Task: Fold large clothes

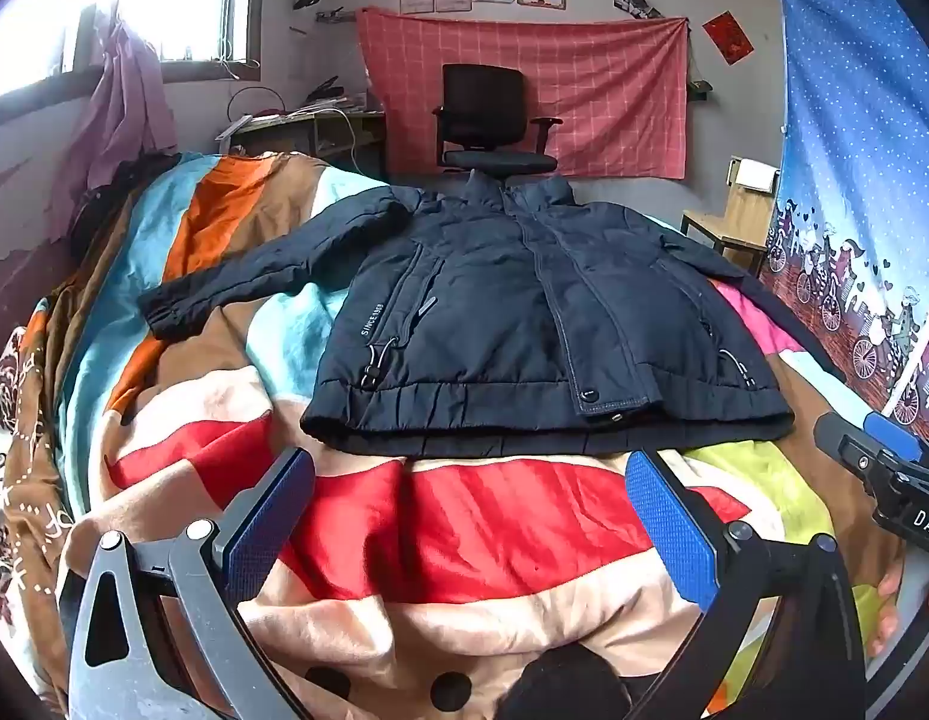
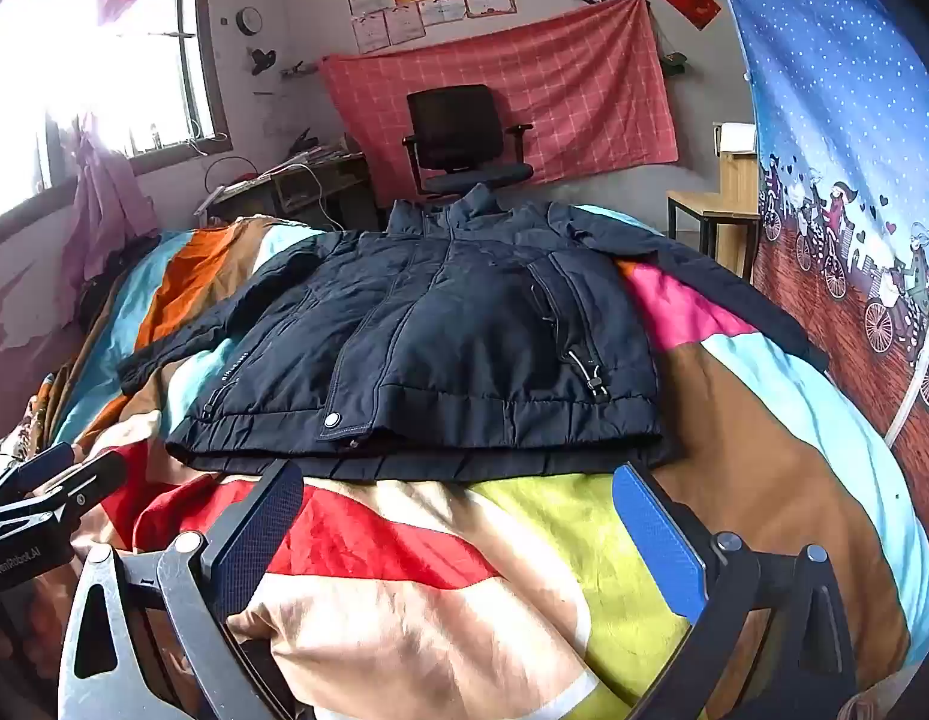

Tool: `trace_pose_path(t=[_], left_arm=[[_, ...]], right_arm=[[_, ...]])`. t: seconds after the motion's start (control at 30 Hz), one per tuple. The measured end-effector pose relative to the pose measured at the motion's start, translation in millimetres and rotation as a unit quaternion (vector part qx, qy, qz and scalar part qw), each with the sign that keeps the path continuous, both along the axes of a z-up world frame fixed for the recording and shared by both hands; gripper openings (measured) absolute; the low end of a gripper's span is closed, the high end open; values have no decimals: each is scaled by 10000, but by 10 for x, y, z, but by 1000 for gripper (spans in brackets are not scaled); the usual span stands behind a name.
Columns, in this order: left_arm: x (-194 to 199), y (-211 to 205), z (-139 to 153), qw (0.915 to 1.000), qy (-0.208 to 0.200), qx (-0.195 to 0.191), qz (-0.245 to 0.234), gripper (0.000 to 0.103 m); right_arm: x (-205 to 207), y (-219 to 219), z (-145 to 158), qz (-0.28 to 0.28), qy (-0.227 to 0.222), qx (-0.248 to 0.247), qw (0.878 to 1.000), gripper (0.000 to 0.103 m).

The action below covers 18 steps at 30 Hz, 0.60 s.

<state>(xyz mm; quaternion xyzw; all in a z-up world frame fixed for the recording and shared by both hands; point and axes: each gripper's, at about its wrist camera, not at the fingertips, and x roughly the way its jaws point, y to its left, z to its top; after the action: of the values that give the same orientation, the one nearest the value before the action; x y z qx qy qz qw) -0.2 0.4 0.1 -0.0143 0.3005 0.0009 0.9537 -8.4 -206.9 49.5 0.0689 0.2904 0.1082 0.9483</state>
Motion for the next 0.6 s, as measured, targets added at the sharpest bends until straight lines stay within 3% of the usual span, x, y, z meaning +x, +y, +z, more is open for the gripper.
trace_pose_path(t=[0.6], left_arm=[[2, -2, -1, 10000, 18, 27, 4, 102]], right_arm=[[-3, -1, -1, -4, 35, 25, 10000, 103]])
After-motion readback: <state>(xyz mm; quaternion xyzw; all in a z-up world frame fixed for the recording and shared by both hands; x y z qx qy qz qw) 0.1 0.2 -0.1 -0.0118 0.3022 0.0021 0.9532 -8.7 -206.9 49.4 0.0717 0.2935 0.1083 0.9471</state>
